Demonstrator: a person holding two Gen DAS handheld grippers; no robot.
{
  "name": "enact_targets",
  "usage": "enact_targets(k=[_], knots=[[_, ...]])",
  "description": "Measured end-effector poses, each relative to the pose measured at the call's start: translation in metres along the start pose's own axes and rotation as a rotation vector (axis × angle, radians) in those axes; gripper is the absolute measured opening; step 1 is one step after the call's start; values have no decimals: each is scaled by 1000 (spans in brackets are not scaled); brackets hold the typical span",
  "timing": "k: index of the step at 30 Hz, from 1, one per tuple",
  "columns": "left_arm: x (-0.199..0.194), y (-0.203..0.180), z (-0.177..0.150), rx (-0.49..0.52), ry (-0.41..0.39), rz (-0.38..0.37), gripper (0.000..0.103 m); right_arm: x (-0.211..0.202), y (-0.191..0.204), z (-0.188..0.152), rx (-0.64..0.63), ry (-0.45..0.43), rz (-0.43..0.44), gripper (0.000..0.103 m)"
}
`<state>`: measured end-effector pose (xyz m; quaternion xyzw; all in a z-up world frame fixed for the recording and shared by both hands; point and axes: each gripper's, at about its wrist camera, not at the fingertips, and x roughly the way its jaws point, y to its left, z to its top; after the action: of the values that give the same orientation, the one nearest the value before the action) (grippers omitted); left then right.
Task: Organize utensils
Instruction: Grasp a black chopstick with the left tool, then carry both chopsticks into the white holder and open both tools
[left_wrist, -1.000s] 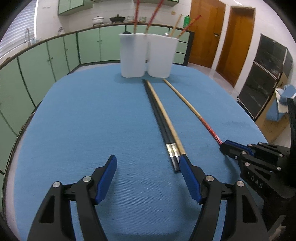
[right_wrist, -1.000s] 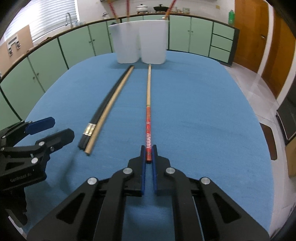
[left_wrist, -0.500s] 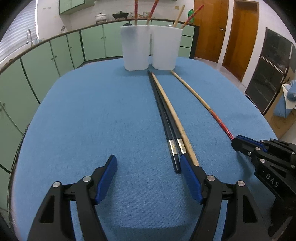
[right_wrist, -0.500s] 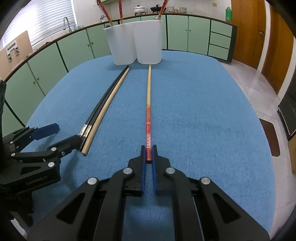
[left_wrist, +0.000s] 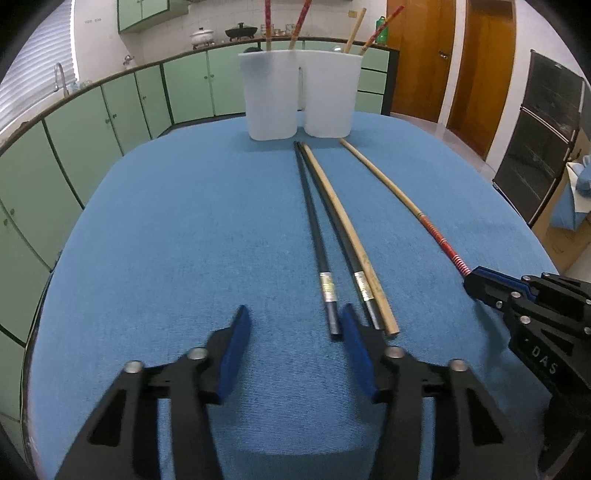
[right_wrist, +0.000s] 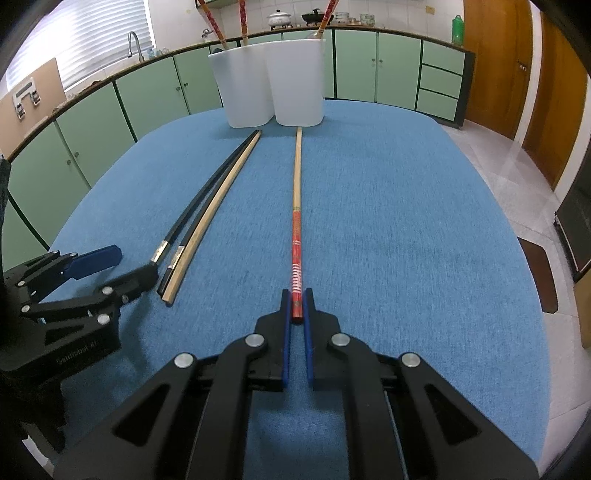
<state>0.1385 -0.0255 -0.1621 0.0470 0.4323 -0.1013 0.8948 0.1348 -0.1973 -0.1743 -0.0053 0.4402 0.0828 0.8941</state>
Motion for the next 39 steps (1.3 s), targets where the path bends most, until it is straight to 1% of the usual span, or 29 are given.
enact_targets(k=[1, 3, 7, 8, 14, 19, 30, 34, 39], knots=[[0, -2, 0, 0, -3, -6, 37, 0, 0, 0, -2, 0, -3, 6], [-1, -4, 0, -8, -5, -19, 25, 1, 2, 0, -7, -2, -7, 6], [-1, -10, -1, 2, -12, -25, 12, 1, 1, 0, -6, -4, -6, 6], [0, -11, 0, 3, -12, -30, 7, 1, 2, 0, -6, -5, -7, 6], [-2, -9, 0, -18, -17, -38, 7, -3, 1, 0, -8, -19, 3, 5], [-20, -5, 4, -18, -56, -28, 7, -17, 2, 3, -4, -49, 23, 5], [-81, 4, 30, -20, -217, -19, 6, -66, -5, 32, -1, -173, 45, 5], [-103, 7, 47, -15, -290, -18, 6, -86, -8, 47, -10, -223, 53, 5], [-121, 12, 69, 1, -357, -10, 6, -107, -12, 73, -21, -273, 84, 5]])
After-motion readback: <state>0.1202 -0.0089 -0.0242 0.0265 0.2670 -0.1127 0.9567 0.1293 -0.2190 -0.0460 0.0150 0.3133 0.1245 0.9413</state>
